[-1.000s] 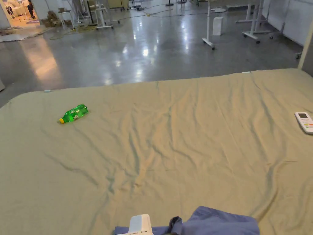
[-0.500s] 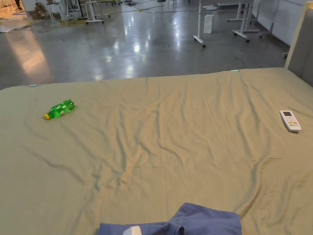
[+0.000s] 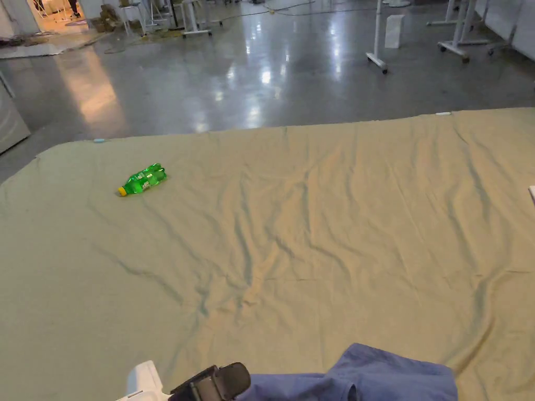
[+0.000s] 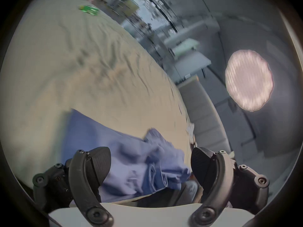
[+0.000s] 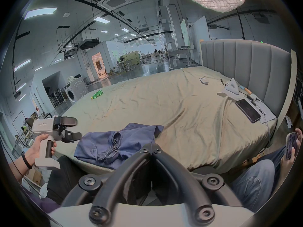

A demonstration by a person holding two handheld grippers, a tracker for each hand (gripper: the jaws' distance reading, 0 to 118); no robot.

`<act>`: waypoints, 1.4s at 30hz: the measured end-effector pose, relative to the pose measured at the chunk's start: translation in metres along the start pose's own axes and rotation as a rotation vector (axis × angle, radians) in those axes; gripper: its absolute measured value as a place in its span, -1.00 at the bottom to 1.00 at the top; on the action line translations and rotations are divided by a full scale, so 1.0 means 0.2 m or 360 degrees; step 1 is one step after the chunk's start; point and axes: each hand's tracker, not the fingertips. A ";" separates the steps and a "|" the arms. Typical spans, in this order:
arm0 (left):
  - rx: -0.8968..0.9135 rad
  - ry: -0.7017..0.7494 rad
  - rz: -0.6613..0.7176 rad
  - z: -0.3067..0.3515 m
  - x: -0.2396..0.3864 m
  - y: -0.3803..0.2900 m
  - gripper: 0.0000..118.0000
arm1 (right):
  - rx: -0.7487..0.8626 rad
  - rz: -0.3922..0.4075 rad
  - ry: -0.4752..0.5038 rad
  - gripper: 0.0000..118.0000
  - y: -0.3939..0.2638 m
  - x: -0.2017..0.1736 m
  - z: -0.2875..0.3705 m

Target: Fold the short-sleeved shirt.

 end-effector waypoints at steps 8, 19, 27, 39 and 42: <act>-0.0296 0.0038 0.0132 -0.14 -0.31 -0.03 0.66 | -0.0057 0.0060 0.0041 -1.00 -0.01 -0.06 -0.02; -0.0142 0.0028 0.0266 -0.12 -0.11 -0.18 -0.73 | -0.0072 0.0062 -0.0018 -1.00 0.00 -0.04 0.03; 0.0002 0.0252 0.0018 0.32 -0.29 0.26 -0.75 | -0.0051 0.0051 0.0047 -1.00 0.03 -0.07 -0.04; -0.0249 0.0157 -0.0369 -0.13 0.37 -0.01 -0.75 | -0.0050 0.0052 0.0108 -1.00 0.00 -0.08 -0.01; -0.0483 0.0201 -0.0491 -0.39 0.43 -0.20 -0.75 | -0.0032 -0.0040 0.0070 -1.00 -0.03 -0.02 0.04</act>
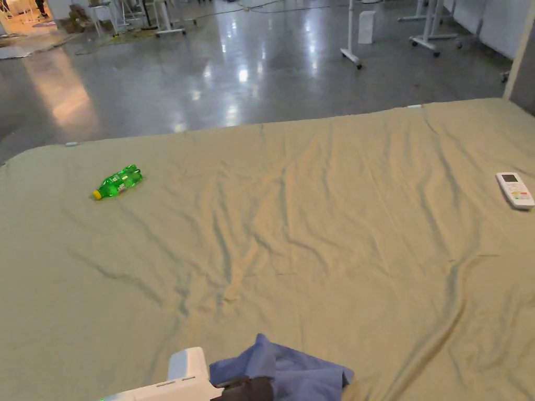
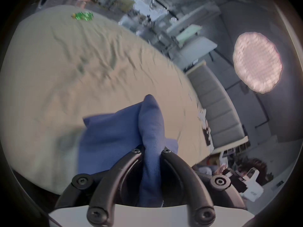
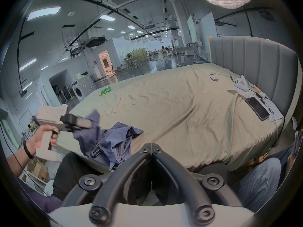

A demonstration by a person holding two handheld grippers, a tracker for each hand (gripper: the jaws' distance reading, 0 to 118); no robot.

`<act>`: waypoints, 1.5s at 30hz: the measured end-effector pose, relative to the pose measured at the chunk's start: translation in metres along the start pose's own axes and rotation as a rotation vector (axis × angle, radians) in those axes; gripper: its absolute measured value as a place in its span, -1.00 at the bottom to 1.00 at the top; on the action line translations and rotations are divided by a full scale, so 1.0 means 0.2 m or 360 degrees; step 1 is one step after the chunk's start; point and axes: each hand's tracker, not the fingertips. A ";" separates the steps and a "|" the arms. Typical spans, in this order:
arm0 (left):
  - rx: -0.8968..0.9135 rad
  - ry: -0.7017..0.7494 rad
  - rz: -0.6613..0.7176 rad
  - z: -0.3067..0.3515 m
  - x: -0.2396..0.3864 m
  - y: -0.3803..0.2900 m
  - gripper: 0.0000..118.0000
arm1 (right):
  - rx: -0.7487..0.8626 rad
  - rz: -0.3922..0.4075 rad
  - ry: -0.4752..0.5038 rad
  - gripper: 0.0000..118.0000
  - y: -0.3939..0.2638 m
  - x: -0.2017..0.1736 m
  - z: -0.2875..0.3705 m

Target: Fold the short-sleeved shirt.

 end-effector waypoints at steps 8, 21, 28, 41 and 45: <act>0.0016 0.0055 -0.0062 -0.14 0.18 -0.06 0.05 | 0.0043 -0.0170 -0.0106 -1.00 -0.04 0.14 0.08; -0.0069 -0.0347 0.0506 -0.30 -0.10 -0.15 -0.95 | 0.0051 -0.0266 -0.0085 -1.00 -0.03 0.13 0.08; -0.0039 -0.0191 0.0388 -0.50 0.01 -0.27 -1.00 | -0.0019 -0.0162 -0.0021 -1.00 -0.02 0.03 0.02; 0.0420 -0.0509 0.0344 0.28 -0.10 -0.17 -0.99 | -0.0300 -0.0032 0.0395 -1.00 0.10 -0.29 -0.60; 0.0502 -0.0349 0.0400 0.43 -0.25 -0.23 -0.96 | -0.0457 -0.0130 0.0562 -1.00 0.12 -0.41 -0.90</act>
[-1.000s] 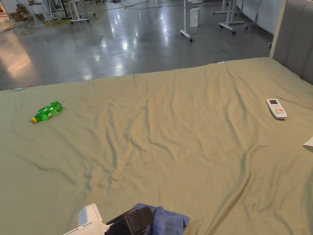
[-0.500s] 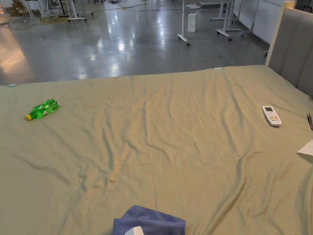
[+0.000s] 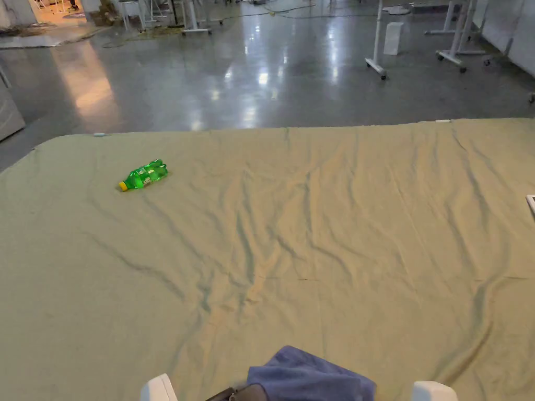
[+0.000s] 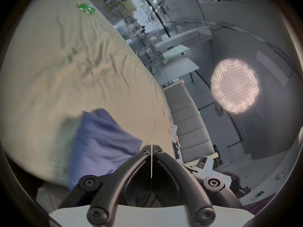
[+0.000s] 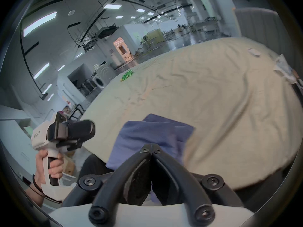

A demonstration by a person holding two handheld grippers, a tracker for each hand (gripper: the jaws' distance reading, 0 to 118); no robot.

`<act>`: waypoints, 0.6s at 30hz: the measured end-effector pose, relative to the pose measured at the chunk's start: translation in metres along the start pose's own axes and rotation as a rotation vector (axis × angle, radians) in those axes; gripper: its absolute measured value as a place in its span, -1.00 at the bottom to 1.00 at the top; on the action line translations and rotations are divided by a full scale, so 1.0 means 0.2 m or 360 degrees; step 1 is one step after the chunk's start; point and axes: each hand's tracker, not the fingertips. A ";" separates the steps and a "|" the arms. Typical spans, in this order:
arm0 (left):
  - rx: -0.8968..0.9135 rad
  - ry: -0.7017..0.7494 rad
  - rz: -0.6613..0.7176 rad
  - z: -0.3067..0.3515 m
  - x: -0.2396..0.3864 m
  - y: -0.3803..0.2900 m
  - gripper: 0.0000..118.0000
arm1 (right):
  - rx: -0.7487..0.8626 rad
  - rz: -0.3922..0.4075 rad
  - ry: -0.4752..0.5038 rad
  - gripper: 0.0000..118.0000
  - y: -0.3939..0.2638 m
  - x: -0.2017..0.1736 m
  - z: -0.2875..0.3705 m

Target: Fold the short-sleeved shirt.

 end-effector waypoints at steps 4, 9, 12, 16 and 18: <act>-0.0009 -0.0077 0.0158 0.08 -0.11 0.00 0.27 | -0.0408 -0.0171 -0.0212 -1.00 -0.05 0.15 -0.30; -0.0114 0.0039 0.0090 -0.01 -0.16 0.01 1.00 | -0.0289 -0.0334 -0.0196 -0.99 -0.07 0.24 -0.22; -0.0213 0.0067 0.0124 -0.15 -0.29 0.04 1.00 | -0.0282 -0.0218 -0.0225 -0.99 -0.08 0.23 -0.24; -0.0461 0.0141 0.0058 -0.38 -0.35 0.06 1.00 | -0.0266 -0.0246 -0.0219 -0.99 -0.09 0.25 -0.25; -0.0503 0.0048 0.0015 -0.46 -0.35 0.05 0.99 | -0.0261 -0.0265 -0.0212 -0.99 -0.10 0.25 -0.25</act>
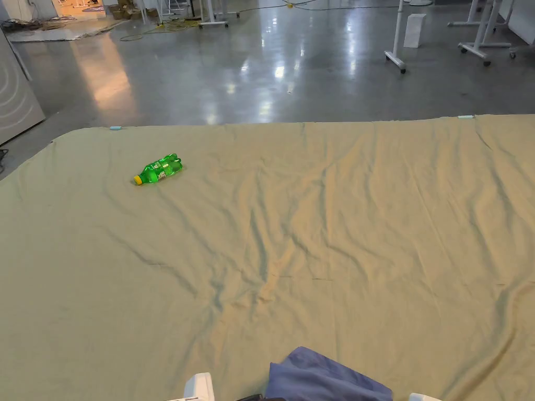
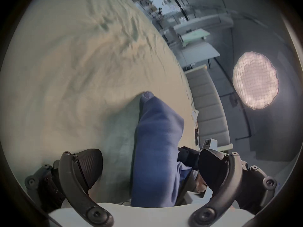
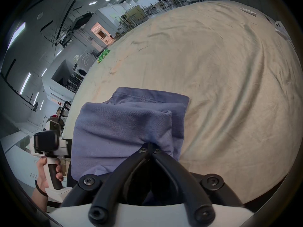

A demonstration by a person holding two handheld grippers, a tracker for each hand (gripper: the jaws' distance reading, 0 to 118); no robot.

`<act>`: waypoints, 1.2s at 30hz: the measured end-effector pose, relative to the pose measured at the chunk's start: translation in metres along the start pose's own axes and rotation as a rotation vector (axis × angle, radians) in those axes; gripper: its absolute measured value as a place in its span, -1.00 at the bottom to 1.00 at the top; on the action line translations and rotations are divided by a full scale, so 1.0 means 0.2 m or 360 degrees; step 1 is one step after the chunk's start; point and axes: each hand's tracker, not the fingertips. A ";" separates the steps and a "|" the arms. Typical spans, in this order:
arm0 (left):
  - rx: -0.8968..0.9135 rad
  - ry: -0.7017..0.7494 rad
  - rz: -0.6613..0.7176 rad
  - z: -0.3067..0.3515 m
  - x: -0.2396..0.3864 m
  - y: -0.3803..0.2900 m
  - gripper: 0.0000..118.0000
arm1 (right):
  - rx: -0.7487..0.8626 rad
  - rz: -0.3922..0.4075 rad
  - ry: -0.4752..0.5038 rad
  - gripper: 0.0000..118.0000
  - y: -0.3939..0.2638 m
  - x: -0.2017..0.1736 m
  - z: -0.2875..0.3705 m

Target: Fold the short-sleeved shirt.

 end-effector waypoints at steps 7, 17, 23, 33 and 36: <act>-0.0150 0.0174 -0.0221 -0.20 0.12 0.06 -0.33 | 0.0023 -0.0015 -0.0015 -0.99 -0.02 0.01 -0.01; -0.0123 0.0169 -0.0073 -0.20 0.12 0.04 -0.46 | 0.0057 -0.0044 -0.0006 -0.99 -0.03 0.00 -0.02; -0.0042 0.0009 0.0176 -0.09 0.10 0.09 -0.46 | -0.0006 -0.0143 0.0051 -0.99 0.06 -0.02 0.08; 0.0403 0.0400 0.0214 0.98 -0.27 0.56 -0.47 | 0.0139 0.0001 0.0015 -1.00 -0.03 0.00 0.42; 0.0467 0.0498 0.0357 1.37 -0.54 0.73 -0.47 | 0.0094 -0.0032 -0.0055 -1.00 -0.12 0.14 0.42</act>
